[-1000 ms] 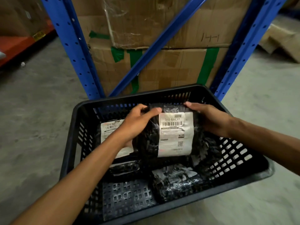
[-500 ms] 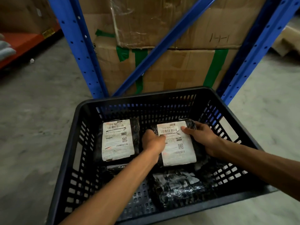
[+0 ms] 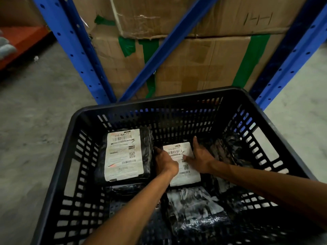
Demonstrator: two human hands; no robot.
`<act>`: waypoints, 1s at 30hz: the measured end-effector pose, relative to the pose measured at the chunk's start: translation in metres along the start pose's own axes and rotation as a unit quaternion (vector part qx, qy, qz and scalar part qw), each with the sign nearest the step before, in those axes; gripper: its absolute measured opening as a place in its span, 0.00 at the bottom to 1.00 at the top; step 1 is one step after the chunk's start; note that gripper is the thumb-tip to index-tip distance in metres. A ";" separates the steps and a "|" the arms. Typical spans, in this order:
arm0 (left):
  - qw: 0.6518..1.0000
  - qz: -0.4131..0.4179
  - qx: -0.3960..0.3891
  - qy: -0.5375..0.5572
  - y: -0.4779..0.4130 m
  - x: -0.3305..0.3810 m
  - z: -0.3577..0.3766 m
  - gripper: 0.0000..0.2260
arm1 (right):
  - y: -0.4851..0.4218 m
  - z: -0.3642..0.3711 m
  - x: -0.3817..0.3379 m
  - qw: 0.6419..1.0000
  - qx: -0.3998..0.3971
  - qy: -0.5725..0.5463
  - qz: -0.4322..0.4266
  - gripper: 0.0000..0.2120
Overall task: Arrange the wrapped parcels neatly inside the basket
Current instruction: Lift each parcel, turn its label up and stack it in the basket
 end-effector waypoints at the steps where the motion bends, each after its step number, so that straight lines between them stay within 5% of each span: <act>1: 1.000 0.001 0.005 -0.013 -0.002 0.002 0.002 0.40 | -0.003 0.001 0.001 1.000 0.001 0.010 -0.004 0.48; 8: 0.999 -0.026 -0.030 -0.012 -0.002 0.008 0.005 0.41 | 0.003 -0.011 -0.013 0.990 -0.055 0.128 -0.006 0.44; 12: 0.987 0.068 -0.110 -0.092 0.040 0.018 -0.010 0.42 | 0.046 -0.032 -0.042 0.962 -0.058 0.245 -0.108 0.40; 15: 0.947 0.186 -0.118 -0.232 0.076 0.014 -0.036 0.41 | 0.090 -0.053 -0.063 0.947 -0.034 0.258 -0.188 0.37; 19: 0.834 0.313 -0.164 -0.424 0.123 -0.019 -0.048 0.41 | 0.143 -0.057 -0.064 0.931 -0.113 0.264 -0.225 0.34; 24: 0.802 0.285 -0.259 -0.457 0.140 -0.054 -0.028 0.30 | 0.176 -0.030 -0.056 0.927 -0.260 0.172 -0.209 0.28; 30: 0.780 0.327 -0.213 -0.489 0.138 -0.059 -0.015 0.24 | 0.166 -0.025 -0.055 0.927 -0.250 0.184 -0.211 0.31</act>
Point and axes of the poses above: each hand's wrist, its own y-axis away from the middle knuckle, its own z-axis out of the palm, x = y × z, the point moved 7 cm from there along -y, towards the middle knuckle, and after that the axes turned 14 degrees about -z, right-handed, at the moved point
